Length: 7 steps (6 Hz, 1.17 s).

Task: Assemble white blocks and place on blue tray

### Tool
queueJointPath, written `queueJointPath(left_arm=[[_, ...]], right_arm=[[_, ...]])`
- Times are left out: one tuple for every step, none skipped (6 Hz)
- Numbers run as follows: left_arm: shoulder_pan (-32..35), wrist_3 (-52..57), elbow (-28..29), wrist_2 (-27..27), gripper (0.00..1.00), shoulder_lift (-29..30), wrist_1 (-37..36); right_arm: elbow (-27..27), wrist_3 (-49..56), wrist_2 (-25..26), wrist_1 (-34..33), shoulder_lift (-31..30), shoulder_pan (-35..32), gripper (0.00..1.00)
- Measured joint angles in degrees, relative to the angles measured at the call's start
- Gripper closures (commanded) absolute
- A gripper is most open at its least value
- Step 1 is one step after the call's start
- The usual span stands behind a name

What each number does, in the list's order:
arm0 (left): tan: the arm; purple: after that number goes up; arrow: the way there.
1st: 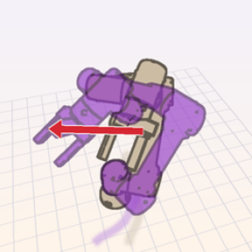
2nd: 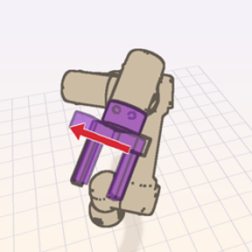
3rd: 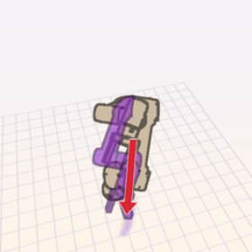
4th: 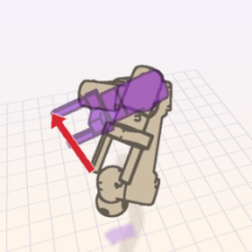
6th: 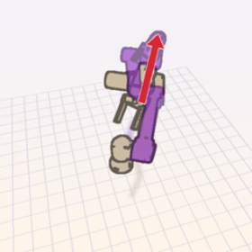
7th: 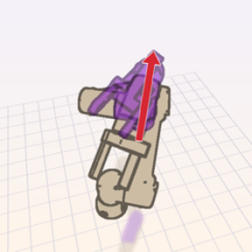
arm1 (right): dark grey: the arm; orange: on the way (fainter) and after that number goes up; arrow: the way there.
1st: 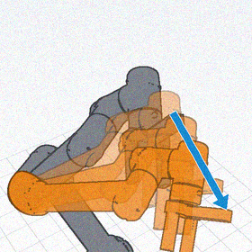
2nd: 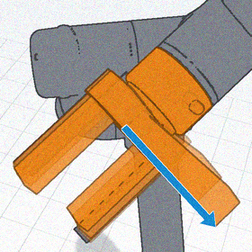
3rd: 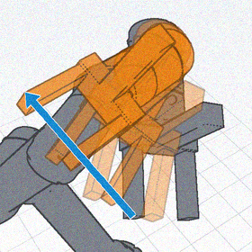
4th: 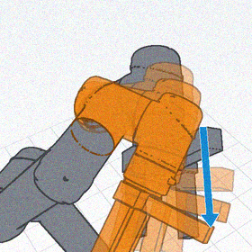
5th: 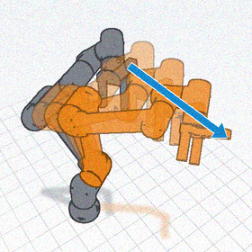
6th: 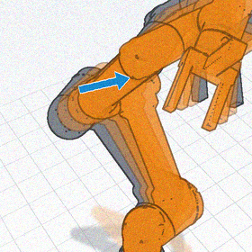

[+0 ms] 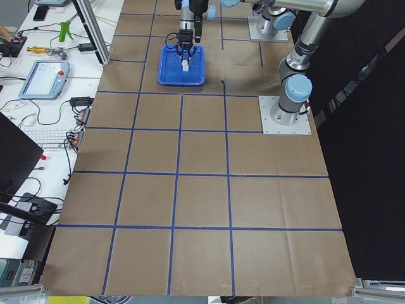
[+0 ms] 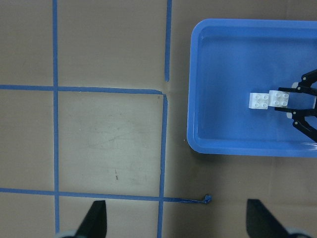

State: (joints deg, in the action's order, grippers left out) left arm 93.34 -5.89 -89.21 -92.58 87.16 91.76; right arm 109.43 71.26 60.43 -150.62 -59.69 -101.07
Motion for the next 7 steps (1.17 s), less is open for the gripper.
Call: queueJointPath(left_arm=[[0.0,0.0,-0.1,-0.12,0.0,-0.18,0.02],[-0.02,0.0,-0.34,-0.25,0.0,-0.53,0.07],[-0.1,0.0,-0.62,-0.36,0.0,-0.84,0.08],[-0.14,0.0,-0.77,-0.48,0.0,-1.05,0.14],[-0.17,0.0,-0.97,-0.52,0.0,-1.25,0.22],[-0.15,0.0,-1.17,-0.49,0.0,-1.33,0.23],[-0.16,0.0,-1.31,-0.44,0.0,-1.36,0.17]], right_arm=[[0.01,-0.05,-0.03,0.07,0.04,0.0,0.69],[0.05,-0.06,-0.07,0.12,0.05,-0.04,0.69],[0.07,-0.06,-0.06,0.17,0.05,-0.22,0.69],[0.08,-0.07,0.0,0.22,0.07,-0.46,0.69],[0.08,-0.07,0.03,0.23,0.09,-0.57,0.69],[0.08,-0.07,0.06,0.24,0.09,-0.6,0.68],[0.08,-0.06,0.11,0.26,0.13,-0.62,0.68]])
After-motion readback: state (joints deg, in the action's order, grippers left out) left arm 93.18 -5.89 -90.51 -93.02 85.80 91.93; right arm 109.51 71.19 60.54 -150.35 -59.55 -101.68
